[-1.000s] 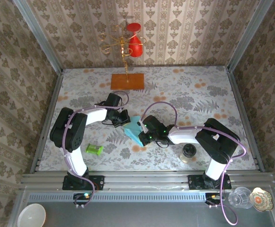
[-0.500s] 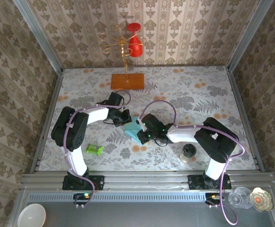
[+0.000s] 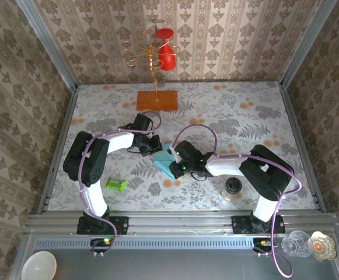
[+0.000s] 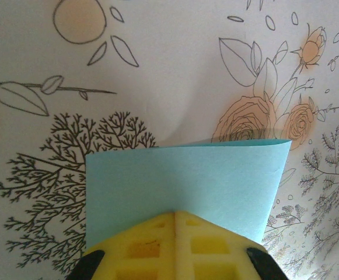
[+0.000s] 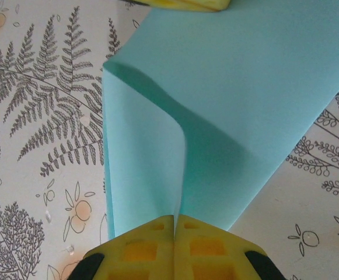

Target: Fold a paper plane with a square sheet of paper (pick it up from the middle)

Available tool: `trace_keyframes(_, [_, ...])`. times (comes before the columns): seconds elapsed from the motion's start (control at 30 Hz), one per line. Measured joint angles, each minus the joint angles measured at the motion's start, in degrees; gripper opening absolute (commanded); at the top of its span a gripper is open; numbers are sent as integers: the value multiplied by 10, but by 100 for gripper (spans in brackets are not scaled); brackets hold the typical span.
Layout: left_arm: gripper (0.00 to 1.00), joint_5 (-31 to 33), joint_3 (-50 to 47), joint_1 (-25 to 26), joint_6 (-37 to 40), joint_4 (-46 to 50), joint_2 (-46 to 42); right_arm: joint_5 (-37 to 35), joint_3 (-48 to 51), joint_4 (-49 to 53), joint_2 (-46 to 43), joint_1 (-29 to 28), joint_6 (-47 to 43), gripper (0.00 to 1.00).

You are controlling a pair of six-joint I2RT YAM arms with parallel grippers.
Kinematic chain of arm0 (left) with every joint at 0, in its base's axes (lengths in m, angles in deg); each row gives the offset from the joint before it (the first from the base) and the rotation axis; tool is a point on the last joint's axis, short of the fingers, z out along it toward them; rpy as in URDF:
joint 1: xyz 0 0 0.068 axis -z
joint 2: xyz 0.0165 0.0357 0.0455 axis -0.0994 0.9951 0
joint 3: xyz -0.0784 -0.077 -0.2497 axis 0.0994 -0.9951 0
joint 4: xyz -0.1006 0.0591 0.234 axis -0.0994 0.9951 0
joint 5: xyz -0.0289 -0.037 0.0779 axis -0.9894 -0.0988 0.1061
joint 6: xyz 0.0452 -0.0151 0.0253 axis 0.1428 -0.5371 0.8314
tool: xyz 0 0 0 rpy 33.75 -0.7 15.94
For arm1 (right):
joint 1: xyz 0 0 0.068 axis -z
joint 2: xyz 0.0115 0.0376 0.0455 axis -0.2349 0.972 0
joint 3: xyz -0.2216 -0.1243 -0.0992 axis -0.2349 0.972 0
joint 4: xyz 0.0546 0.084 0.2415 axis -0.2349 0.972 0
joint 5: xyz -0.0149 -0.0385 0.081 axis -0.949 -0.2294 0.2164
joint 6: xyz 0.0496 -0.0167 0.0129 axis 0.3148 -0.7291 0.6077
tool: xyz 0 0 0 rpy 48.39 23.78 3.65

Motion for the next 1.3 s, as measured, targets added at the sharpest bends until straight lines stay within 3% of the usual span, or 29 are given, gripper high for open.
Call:
trace_keyframes(0.67, [6, 7, -2, 0, 0, 15, -15, 0, -6, 8, 11, 0, 0, 0])
trace_keyframes(1.03, [15, 58, -98, 14, -48, 30, -223, 1, -6, 8, 11, 2, 0, 0])
trace_keyframes(1.3, [16, 60, -171, 69, -120, 12, -261, 1, -9, 10, 13, 2, 0, 0])
